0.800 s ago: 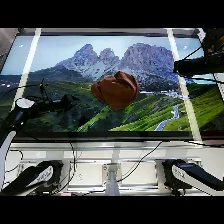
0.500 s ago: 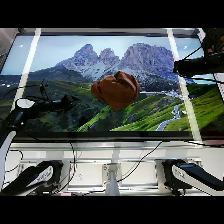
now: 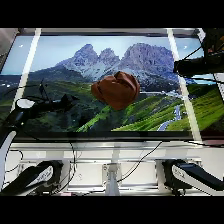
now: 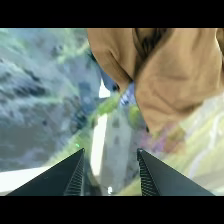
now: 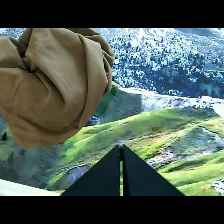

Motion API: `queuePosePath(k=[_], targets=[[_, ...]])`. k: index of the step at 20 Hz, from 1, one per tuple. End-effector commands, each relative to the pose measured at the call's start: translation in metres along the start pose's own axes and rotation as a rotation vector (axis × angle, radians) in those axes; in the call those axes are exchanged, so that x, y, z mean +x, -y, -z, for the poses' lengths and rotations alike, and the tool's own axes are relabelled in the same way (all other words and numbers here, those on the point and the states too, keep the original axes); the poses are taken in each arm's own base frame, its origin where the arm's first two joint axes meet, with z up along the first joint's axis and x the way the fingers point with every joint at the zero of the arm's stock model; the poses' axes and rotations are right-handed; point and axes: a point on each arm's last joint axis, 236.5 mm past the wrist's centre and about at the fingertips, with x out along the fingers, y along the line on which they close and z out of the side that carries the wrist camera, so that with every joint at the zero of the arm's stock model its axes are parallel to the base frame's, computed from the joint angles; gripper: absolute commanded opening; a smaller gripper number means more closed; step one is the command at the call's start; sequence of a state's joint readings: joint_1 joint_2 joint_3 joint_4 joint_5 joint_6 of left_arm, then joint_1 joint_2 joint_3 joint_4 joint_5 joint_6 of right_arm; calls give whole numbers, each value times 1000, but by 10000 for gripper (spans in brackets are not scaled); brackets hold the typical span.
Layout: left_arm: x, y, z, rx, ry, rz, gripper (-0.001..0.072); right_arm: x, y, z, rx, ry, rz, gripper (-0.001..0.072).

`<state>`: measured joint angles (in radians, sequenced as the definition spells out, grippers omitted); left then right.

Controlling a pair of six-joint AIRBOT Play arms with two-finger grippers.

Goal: Fold the clothes and pants, and hang the long-sleeved shirts on hangers.

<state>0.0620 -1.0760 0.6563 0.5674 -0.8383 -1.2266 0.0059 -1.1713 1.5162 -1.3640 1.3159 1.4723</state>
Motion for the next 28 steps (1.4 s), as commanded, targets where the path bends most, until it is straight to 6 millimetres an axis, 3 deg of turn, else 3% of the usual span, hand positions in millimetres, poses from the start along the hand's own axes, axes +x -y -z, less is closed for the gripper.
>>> queuePosePath(k=[1, 6, 9, 12, 13, 15, 16, 17, 18, 19, 21, 22, 23, 28], targets=[[0, -9, -7, 17, 32, -35, 403, 0, -2, -4, 2, 18, -6, 14], [5, -25, -3, 50, 6, -85, 402, -5, -29, -45, 51, 188, -127, 15], [4, -22, -6, 226, 4, -81, 398, 9, -55, -33, -100, 137, -180, 14], [-2, -7, -25, 345, 42, -68, 398, 44, -108, -13, -235, 47, -262, 16], [-6, 1, -33, 366, 62, -62, 398, 59, -127, -11, -262, 39, -283, 83], [-15, 14, -46, 394, 102, -54, 402, 97, -149, -7, -317, 29, -271, 496], [-19, 18, -49, 406, 115, -52, 404, 116, -157, -2, -319, 12, -266, 503], [-23, 20, -53, 454, 125, -61, 450, 136, -166, 5, -310, -15, -275, 502], [-26, 21, -53, 525, 129, -71, 622, 157, -174, 14, -296, -43, -279, 502], [-28, 23, -54, 565, 134, -75, 714, 177, -180, 22, -270, -70, -280, 502], [-31, 24, -55, 573, 143, -76, 714, 210, -186, 35, -245, -102, -276, 538], [-31, 23, -56, 571, 144, -77, 715, 224, -187, 38, -242, -104, -274, 626], [-31, 23, -57, 572, 147, -79, 715, 237, -187, 40, -238, -99, -269, 654], [-31, 21, -61, 572, 163, -90, 714, 275, -182, 48, -213, -96, -249, 652]])
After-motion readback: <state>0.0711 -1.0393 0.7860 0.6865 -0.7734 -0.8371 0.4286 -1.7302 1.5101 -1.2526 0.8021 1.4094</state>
